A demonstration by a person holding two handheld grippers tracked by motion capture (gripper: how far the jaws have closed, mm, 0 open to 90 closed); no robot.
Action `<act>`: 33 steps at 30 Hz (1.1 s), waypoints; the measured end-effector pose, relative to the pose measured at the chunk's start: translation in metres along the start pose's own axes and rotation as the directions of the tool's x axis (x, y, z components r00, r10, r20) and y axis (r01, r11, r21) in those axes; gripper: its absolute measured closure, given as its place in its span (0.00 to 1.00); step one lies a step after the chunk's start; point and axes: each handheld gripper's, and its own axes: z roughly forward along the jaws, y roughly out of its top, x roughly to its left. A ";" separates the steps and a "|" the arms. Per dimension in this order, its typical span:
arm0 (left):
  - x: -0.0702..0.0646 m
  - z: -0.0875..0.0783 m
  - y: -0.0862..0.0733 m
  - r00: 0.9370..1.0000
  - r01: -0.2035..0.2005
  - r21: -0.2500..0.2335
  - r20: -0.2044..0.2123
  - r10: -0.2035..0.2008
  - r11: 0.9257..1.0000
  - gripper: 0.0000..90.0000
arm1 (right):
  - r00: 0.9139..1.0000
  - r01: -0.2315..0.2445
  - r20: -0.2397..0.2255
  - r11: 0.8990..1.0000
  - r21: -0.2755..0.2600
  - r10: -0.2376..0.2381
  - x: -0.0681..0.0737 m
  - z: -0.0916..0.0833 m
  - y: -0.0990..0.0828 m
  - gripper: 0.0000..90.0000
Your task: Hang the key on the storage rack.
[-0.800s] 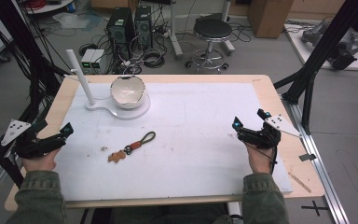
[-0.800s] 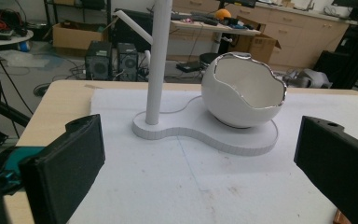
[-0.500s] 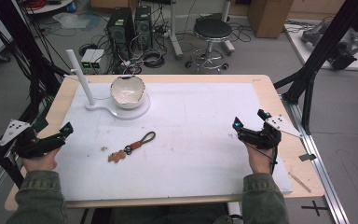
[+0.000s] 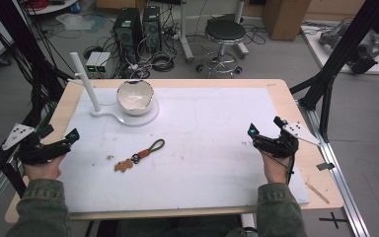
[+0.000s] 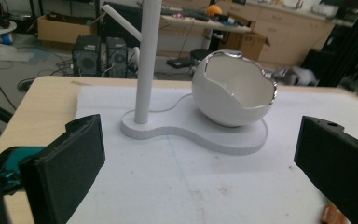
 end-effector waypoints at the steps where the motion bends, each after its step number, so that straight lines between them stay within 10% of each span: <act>1: 0.001 0.002 0.001 1.000 0.011 0.002 0.004 -0.011 1.000 0.02 | 1.000 0.000 0.002 1.000 0.002 0.000 0.000 0.000 0.000 0.01; 17: -0.023 0.015 0.018 0.997 -0.047 0.039 0.059 0.044 0.998 0.02 | 1.000 -0.006 -0.015 1.000 0.014 0.006 0.000 0.002 -0.001 0.01; 33: -0.056 0.040 0.027 0.977 -0.155 0.106 0.162 0.137 0.982 0.02 | 1.000 -0.021 -0.014 1.000 0.009 0.021 -0.002 -0.001 0.001 0.01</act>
